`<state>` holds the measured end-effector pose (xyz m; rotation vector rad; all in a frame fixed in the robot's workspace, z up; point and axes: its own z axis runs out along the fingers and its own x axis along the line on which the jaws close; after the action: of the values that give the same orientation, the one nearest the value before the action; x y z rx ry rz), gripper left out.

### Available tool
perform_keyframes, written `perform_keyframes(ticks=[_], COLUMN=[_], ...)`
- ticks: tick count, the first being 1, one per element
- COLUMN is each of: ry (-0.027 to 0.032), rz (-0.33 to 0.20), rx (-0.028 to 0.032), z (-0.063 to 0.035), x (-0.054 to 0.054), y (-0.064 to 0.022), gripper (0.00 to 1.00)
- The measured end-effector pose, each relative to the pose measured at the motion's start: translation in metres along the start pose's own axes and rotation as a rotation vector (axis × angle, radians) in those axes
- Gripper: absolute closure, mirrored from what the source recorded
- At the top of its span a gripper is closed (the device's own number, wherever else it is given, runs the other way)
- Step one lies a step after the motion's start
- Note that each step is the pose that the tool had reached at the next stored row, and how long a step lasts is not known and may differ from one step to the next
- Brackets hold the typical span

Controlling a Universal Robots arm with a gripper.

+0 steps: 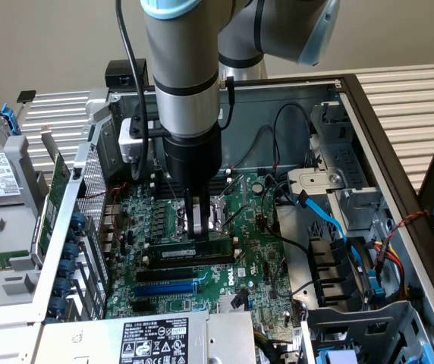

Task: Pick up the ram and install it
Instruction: 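Insert the ram into the slot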

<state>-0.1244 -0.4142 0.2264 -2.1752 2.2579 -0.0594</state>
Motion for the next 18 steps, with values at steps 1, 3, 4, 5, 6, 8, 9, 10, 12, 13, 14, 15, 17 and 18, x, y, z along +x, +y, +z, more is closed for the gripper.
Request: perform_keyframes(ticks=[1,3,4,5,6,8,9,10,12,13,14,15,17,18], ry=[0.0,0.0,0.0001,0.0002,0.0,-0.001,-0.001,-0.0013,-0.0016,-0.0017,-0.0018,-0.0019,-0.002,-0.0018], rz=[0.0,0.0,0.0,0.0,0.0,0.0,0.0,0.0,0.0,0.0,0.0,0.0,0.0,0.0], rx=[0.0005,0.001,0.0008,0.0002,-0.0045,-0.0166,-0.0214,-0.0255,-0.0295,-0.0296,-0.0297,-0.0297,-0.0297,-0.0297], z=[0.0005,0.0014,0.0014,0.0013,0.0011,-0.0012,-0.0029,-0.0044,-0.0082,-0.0106,-0.0127,-0.0155,-0.0203,-0.0219], x=[0.0,0.0,0.0,0.0,0.0,0.001,0.001,0.001,0.001,0.001,0.002,0.002,0.002,0.002], y=[0.0001,0.0003,0.0006,0.0008,0.0008,0.0007,0.0007,0.0006,0.0006,0.0005,0.0004,0.0003,0.0001,0.0001], gripper=[0.87,0.87,0.86,0.86,0.8,0.73,0.73,0.73,0.73,0.73,0.73,0.73,0.73,0.73])
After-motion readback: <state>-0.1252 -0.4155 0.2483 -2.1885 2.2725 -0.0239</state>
